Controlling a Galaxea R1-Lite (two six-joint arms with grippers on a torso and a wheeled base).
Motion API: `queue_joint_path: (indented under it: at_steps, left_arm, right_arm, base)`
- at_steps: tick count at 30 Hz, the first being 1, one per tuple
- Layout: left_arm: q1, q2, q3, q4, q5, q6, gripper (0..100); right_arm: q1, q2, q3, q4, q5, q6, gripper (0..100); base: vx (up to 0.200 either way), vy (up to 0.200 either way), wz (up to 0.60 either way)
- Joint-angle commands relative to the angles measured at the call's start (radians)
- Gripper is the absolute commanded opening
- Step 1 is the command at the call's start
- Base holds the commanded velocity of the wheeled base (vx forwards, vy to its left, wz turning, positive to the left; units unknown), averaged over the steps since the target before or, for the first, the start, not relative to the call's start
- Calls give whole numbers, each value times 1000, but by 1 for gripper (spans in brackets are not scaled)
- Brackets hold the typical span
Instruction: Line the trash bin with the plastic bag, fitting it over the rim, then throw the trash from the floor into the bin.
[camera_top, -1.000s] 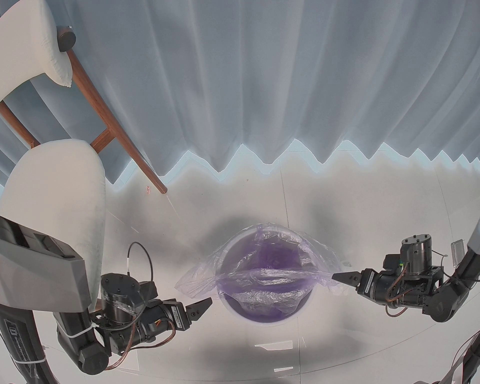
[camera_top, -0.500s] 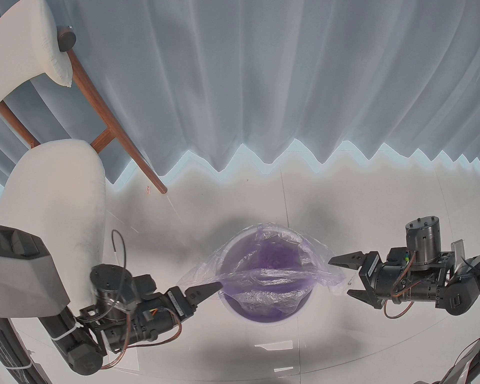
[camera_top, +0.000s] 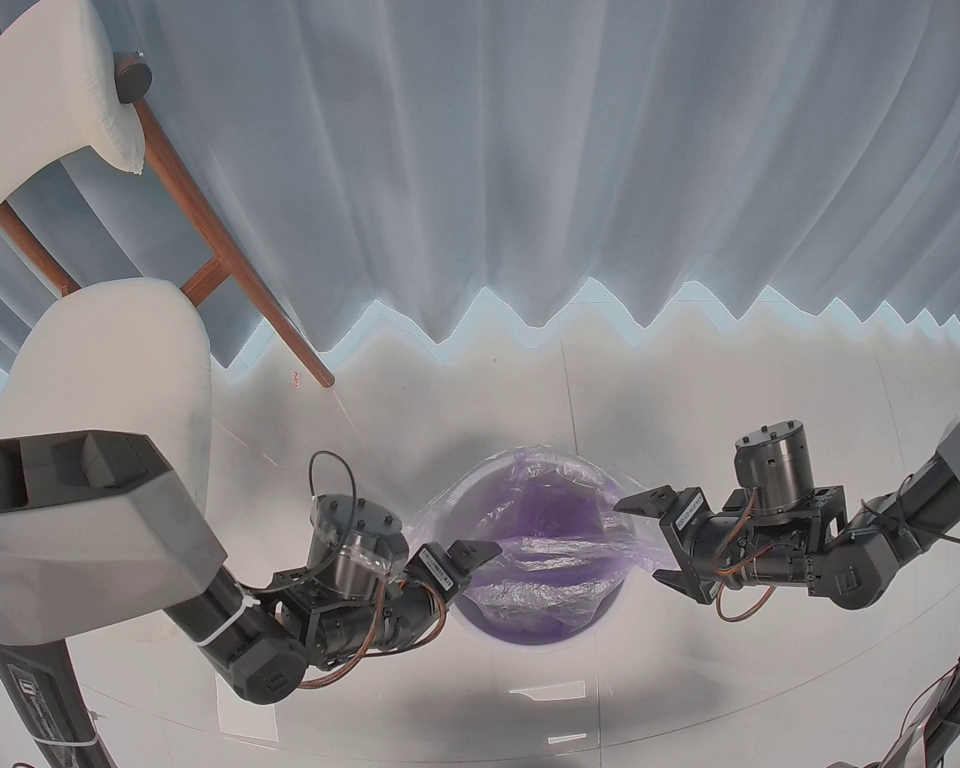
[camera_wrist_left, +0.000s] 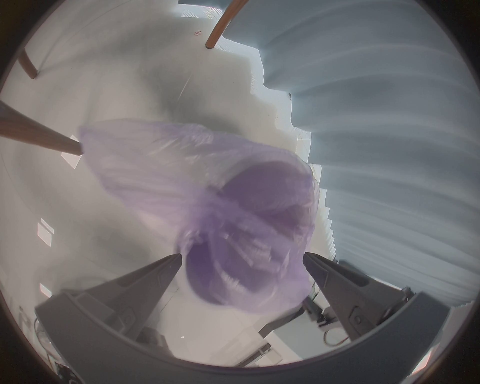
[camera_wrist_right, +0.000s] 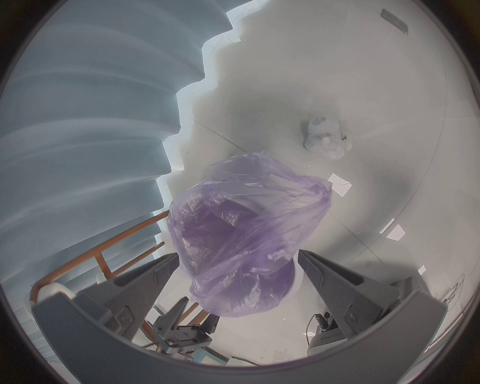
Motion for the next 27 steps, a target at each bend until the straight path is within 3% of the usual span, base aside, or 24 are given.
queue_joint_path:
  at_steps: [1, 5, 6, 8, 9, 17, 27]
  left_arm:
    - [27, 65, -92, 23, 15, -21, 100]
    - [28, 70, -101, 23, 15, -21, 100]
    - [28, 70, -100, 25, 15, -21, 100]
    - [27, 70, -97, 26, 15, -21, 100]
    - [27, 70, -97, 26, 15, -21, 0]
    - [8, 11, -91, 46, 15, -21, 0]
    - [-47, -88, -61, 276, 41, -5, 0]
  right_arm:
    - [30, 90, -55, 5, -13, 9, 100]
    - [50, 110, -69, 6, -40, 7, 100]
    - [52, 115, -67, 6, -47, 6, 0]
    - [56, 115, -59, 6, -49, 6, 0]
    - [56, 113, -56, 8, -50, 6, 0]
    - [73, 37, -13, 60, -53, 1, 0]
    - [112, -48, 125, 83, -55, -59, 0]
  base:
    - [0, 0, 0]
    - [0, 0, 0]
    - [0, 0, 0]
    - [0, 0, 0]
    - [0, 0, 0]
    - [0, 0, 0]
    - [0, 0, 0]
